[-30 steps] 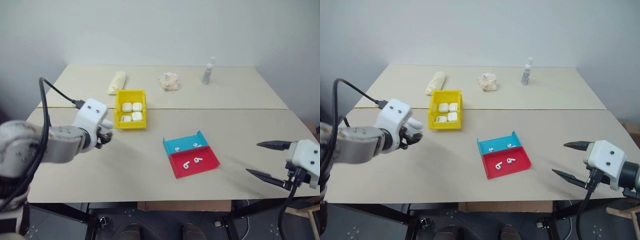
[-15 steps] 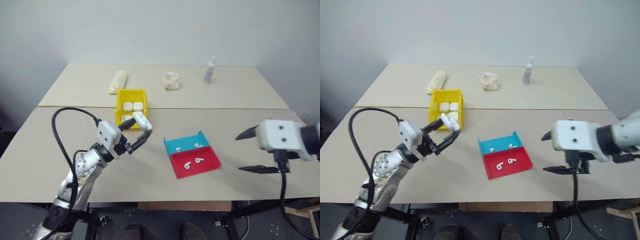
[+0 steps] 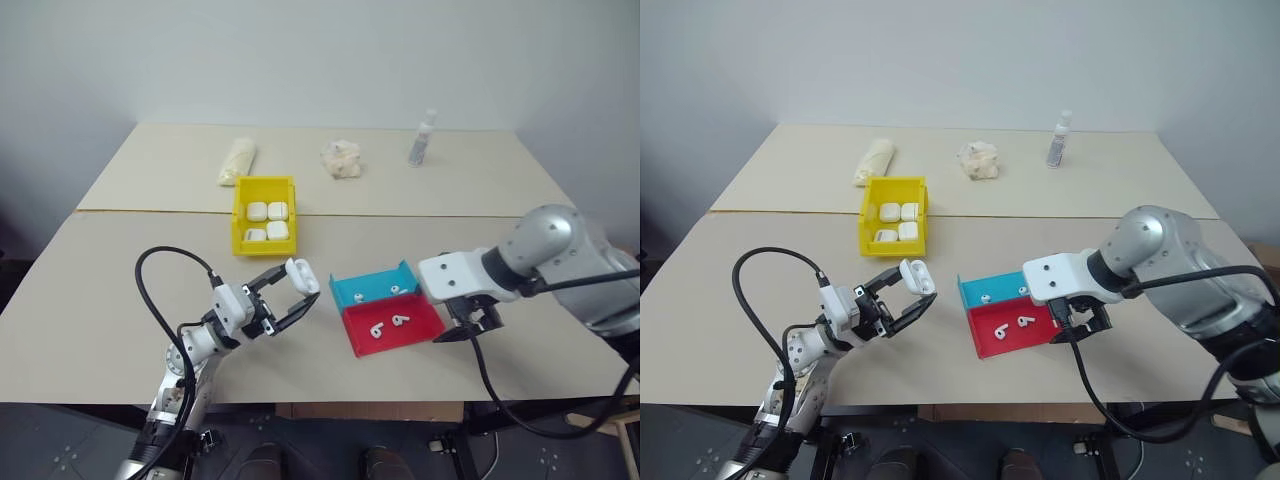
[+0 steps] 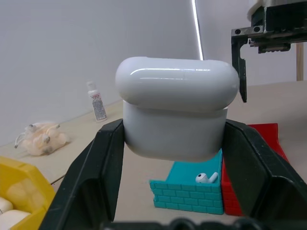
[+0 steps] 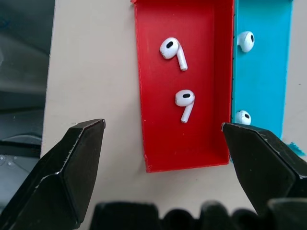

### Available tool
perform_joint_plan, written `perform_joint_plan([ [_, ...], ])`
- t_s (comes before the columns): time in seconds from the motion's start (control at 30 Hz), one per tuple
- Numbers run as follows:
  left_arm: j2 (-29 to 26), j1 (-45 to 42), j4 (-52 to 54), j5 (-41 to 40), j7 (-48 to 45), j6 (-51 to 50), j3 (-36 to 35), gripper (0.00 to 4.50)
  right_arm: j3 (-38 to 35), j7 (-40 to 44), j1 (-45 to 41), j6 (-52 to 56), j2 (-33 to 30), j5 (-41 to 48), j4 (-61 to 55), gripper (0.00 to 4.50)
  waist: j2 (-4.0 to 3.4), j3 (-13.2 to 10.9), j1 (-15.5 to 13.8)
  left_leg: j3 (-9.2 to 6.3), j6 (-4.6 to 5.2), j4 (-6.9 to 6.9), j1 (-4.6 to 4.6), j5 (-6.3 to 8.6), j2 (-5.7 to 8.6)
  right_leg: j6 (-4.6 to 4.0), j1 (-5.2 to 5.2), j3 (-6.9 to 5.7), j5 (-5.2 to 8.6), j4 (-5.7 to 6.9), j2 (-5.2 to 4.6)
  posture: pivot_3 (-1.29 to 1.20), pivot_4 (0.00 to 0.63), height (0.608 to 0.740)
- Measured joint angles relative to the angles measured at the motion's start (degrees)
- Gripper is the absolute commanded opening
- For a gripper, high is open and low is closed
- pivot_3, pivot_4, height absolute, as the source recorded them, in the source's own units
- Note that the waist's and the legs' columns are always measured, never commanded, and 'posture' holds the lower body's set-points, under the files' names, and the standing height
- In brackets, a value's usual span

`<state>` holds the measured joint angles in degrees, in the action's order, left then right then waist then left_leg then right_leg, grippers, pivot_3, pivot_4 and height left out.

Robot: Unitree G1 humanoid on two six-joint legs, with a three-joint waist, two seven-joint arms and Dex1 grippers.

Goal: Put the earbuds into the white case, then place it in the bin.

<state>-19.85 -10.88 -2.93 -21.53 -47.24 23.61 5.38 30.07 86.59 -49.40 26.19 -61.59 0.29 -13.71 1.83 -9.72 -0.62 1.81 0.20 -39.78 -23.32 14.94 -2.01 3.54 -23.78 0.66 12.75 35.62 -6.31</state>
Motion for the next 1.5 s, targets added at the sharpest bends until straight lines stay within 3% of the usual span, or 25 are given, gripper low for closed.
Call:
perform_joint_plan([
  [0.07, 0.0, 1.3, 0.7, -0.1, 0.3, -0.6, -0.4, 2.75, 1.2, 0.5, -0.5, -1.0, 1.6, -1.8, 1.8, 3.7, 0.0, 0.0, 0.1, 0.04, 0.0, 0.0, -0.04, 0.0, 0.0, -0.02, -0.16, 0.05, 0.01, 0.13, 0.0, 0.0, 0.15, 0.74],
  [0.3, 0.0, 3.4, 2.2, -0.2, -0.5, -1.1, -0.8, 2.75, 4.3, 0.4, -1.1, -5.1, 6.4, -9.2, 6.9, 3.7, -0.03, 0.0, 0.1, 0.08, -0.01, 0.0, -0.07, -0.01, 0.0, -0.03, -0.27, 0.1, 0.02, 0.23, 0.01, 0.0, 0.15, 0.74],
  [0.43, 0.6, 3.5, 2.3, -0.1, 0.6, -1.6, -1.2, 2.75, 5.1, 0.3, -1.1, -7.8, 8.7, -12.4, 8.5, 2.44, -0.03, 0.0, 0.1, 0.08, -0.01, 0.0, -0.09, -0.01, 0.0, -0.03, -0.29, 0.1, 0.02, 0.23, 0.01, 0.0, 0.15, 0.74],
  [0.77, 0.7, 4.2, 2.8, 1.1, 1.5, -2.9, -1.2, 2.75, 5.1, -0.8, -1.1, -8.7, 13.4, -16.8, 10.9, 2.44, -0.04, 0.0, 0.1, 0.09, -0.02, 0.0, -0.08, -0.01, 0.0, -0.03, -0.29, 0.1, 0.02, 0.24, 0.02, 0.0, 0.15, 0.74],
  [1.5, 0.2, 4.6, 3.6, 2.1, 2.1, -3.9, -1.8, 2.75, 5.1, -3.1, 0.8, -12.3, 17.0, -21.7, 14.8, 2.44, -0.05, 0.0, 0.3, 0.09, -0.02, 0.0, -0.05, -0.01, 0.0, -0.03, -0.26, 0.09, 0.02, 0.25, 0.03, 0.0, 0.15, 0.74],
])
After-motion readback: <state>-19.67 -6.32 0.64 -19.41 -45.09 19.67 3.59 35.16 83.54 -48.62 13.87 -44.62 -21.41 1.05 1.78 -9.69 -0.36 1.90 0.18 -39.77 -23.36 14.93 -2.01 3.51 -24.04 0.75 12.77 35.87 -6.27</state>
